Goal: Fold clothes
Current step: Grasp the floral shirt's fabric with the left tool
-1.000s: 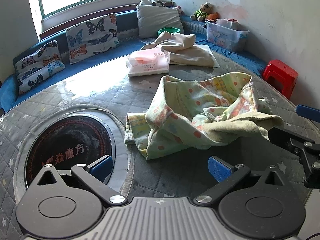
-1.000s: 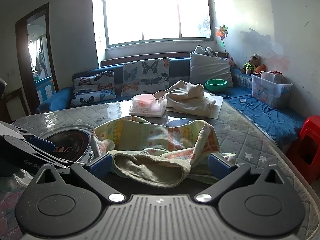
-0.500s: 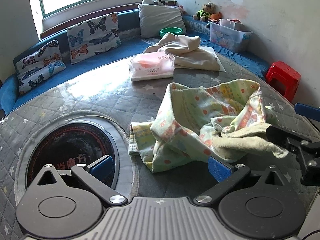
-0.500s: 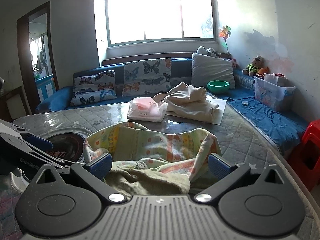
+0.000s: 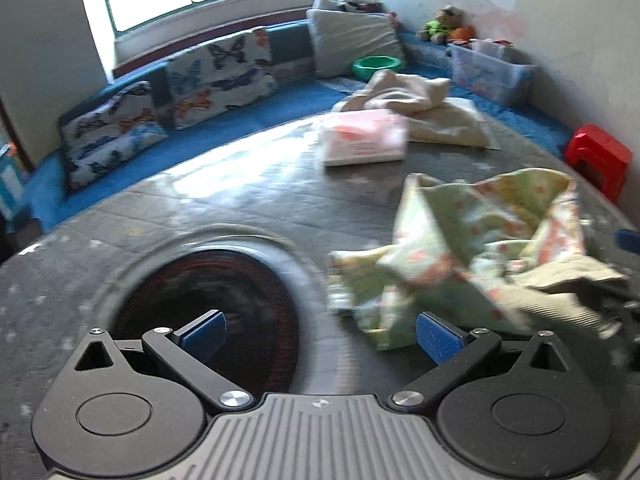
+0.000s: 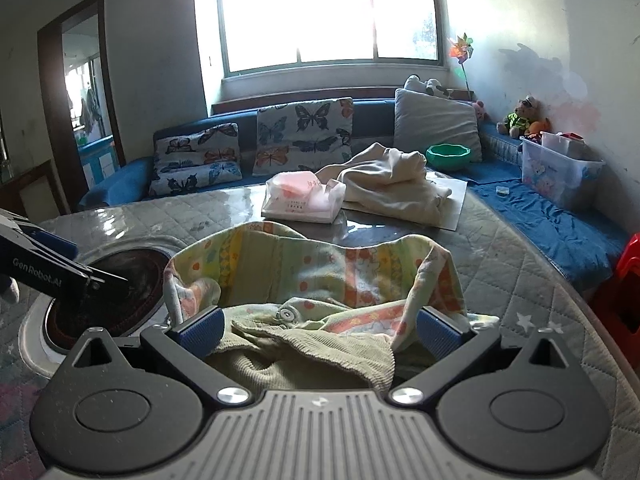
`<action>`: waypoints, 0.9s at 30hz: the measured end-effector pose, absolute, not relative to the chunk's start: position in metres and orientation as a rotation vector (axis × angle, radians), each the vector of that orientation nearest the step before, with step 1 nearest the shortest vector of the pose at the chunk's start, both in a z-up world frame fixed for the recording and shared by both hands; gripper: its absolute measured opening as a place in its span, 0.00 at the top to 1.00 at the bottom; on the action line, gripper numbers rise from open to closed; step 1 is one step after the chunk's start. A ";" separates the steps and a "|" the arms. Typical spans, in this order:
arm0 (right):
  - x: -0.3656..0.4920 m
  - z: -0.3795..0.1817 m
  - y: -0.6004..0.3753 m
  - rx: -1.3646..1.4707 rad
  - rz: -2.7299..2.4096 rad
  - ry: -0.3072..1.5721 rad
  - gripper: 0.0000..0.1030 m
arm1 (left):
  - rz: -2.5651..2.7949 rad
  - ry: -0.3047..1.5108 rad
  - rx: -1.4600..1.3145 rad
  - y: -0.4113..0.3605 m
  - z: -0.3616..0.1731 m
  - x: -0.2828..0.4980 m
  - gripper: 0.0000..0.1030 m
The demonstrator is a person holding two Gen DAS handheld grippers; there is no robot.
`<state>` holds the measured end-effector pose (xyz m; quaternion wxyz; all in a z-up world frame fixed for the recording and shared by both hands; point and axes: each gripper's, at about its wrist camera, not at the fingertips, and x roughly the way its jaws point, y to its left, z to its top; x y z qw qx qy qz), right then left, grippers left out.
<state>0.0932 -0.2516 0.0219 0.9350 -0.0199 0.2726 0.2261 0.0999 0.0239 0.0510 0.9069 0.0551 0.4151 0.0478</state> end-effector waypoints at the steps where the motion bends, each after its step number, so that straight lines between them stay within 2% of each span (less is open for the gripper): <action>1: 0.093 0.022 -0.251 -0.042 0.465 0.558 0.00 | 0.119 0.851 0.117 0.031 0.055 0.098 0.00; 13: 0.090 0.024 -0.243 -0.062 0.488 0.553 0.00 | 0.273 0.758 0.189 0.082 0.103 0.094 0.00; 27: 0.109 0.028 -0.245 -0.065 0.473 0.542 0.00 | 0.093 0.735 0.098 0.031 0.102 0.126 0.00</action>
